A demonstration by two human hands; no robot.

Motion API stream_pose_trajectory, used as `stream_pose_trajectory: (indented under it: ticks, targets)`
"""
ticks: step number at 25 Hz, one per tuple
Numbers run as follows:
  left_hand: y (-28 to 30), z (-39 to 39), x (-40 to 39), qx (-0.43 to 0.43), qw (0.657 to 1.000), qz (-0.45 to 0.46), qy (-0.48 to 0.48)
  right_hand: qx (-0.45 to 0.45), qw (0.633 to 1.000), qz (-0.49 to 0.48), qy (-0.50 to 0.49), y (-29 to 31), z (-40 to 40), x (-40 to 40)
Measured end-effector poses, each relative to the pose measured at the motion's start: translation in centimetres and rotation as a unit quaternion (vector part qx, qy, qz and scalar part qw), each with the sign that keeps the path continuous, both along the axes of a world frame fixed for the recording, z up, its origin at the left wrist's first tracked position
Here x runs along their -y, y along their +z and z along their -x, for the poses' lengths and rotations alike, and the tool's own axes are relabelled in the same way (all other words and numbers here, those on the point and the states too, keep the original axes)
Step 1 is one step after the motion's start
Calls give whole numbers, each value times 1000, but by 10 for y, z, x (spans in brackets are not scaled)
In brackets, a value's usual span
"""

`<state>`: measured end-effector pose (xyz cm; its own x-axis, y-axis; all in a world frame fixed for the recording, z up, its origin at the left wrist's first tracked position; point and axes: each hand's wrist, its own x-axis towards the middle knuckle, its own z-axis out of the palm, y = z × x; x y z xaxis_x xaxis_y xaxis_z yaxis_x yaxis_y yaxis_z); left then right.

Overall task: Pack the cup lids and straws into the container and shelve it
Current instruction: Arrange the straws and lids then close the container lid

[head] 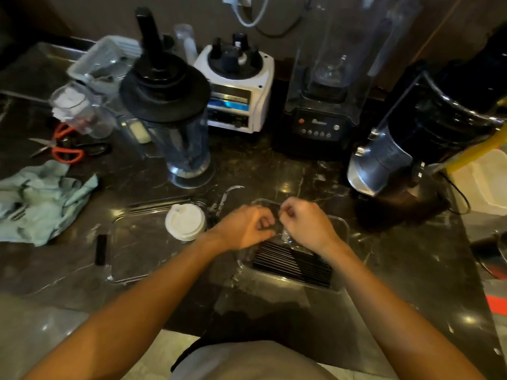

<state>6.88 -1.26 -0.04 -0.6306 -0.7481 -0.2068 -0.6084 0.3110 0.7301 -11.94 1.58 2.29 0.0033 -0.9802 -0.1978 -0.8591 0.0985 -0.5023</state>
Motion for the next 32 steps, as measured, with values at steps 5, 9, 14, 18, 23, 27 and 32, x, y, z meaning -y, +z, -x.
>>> stream_pose_trajectory:
  ticks: [5,9,14,18,23,27,32]
  targets:
    - [-2,-89,-2,-116,946,0,302,203,976,-24,-72,-8,-79,36]
    - [-20,-148,-18,-108,859,-15,499,216,971,-95,-38,-41,-142,53]
    - [-55,-187,-30,-70,832,-141,532,105,981,-157,-38,-73,-185,51]
    - [-70,-187,-29,-124,813,-203,531,76,982,-170,-33,-93,-192,48]
    - [-66,-177,-23,-181,781,-274,531,57,989,-137,-5,-89,-200,44]
    - [-65,-179,-25,-173,781,-275,534,128,971,-192,-61,-87,-202,39]
    - [-65,-185,-27,-154,785,-288,527,254,925,-256,-120,-70,-200,35]
